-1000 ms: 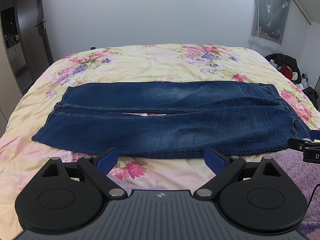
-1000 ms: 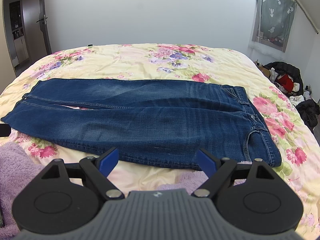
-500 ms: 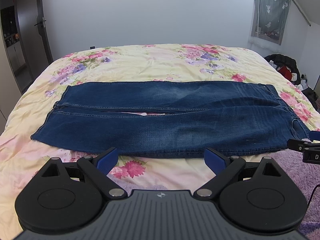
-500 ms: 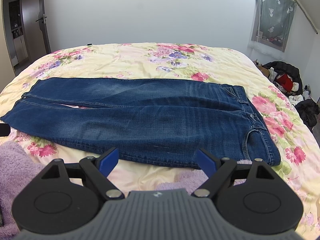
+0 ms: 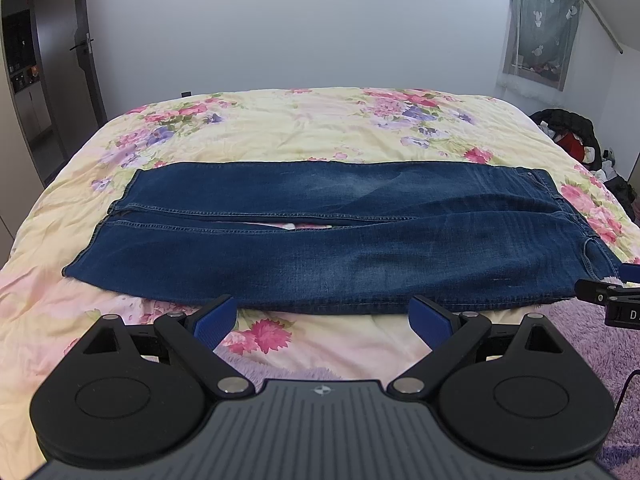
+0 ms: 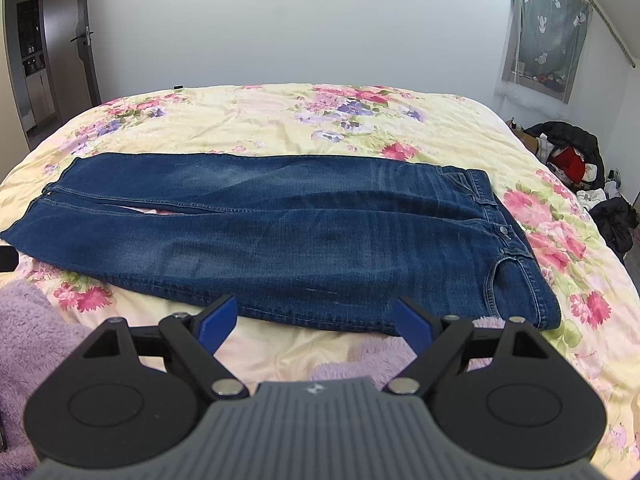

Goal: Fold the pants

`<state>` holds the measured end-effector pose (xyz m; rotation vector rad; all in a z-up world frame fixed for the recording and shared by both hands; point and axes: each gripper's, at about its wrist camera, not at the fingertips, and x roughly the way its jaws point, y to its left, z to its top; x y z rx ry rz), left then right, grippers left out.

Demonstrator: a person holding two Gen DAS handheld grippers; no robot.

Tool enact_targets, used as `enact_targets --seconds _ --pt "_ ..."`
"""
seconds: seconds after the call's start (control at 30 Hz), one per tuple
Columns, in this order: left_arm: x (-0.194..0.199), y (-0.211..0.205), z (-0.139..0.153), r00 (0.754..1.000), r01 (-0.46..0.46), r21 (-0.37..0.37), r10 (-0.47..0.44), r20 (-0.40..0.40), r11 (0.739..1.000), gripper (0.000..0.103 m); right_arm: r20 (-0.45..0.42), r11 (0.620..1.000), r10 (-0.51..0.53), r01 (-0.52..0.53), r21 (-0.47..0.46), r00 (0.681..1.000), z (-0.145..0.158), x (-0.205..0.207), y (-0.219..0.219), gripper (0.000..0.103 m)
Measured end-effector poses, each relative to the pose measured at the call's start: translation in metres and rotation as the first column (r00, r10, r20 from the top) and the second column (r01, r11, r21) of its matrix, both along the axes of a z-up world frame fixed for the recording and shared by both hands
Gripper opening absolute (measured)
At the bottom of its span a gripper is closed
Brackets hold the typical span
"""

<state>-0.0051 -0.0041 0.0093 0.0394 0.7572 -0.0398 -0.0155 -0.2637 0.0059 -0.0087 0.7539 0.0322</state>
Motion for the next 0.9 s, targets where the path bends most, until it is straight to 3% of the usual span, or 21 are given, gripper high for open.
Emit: enact_targets --seconds 0.27,0.5,0.6,0.77,0.83,0.9 --pt "0.000 0.000 0.000 1.000 0.001 0.004 -0.001 0.003 1.000 0.103 0.003 1.000 0.001 -0.001 -0.003 1.000 -0.001 0.000 -0.001 0.082" --pt "0.012 0.029 -0.002 1.000 -0.002 0.066 0.001 0.017 0.998 0.103 0.048 1.000 0.030 -0.030 -0.009 0.998 -0.015 0.006 -0.021 0.082" --pt "0.021 0.051 -0.002 1.000 -0.005 0.076 0.004 0.013 0.997 0.091 0.061 0.998 0.047 -0.045 -0.042 0.997 -0.024 0.015 -0.038 0.082" --pt "0.041 0.081 -0.008 1.000 -0.017 0.150 0.021 -0.022 0.989 0.085 0.036 0.996 0.062 -0.059 -0.071 0.997 -0.036 0.037 -0.077 0.082" --pt "0.049 0.092 -0.014 0.999 0.022 0.227 -0.016 -0.028 0.974 0.075 0.007 0.995 0.048 -0.047 -0.092 0.999 -0.039 0.049 -0.094 0.081" --pt "0.058 0.100 -0.026 0.993 0.116 0.286 -0.104 -0.055 0.951 0.069 -0.020 0.991 0.048 -0.051 -0.122 0.999 -0.043 0.063 -0.113 0.070"
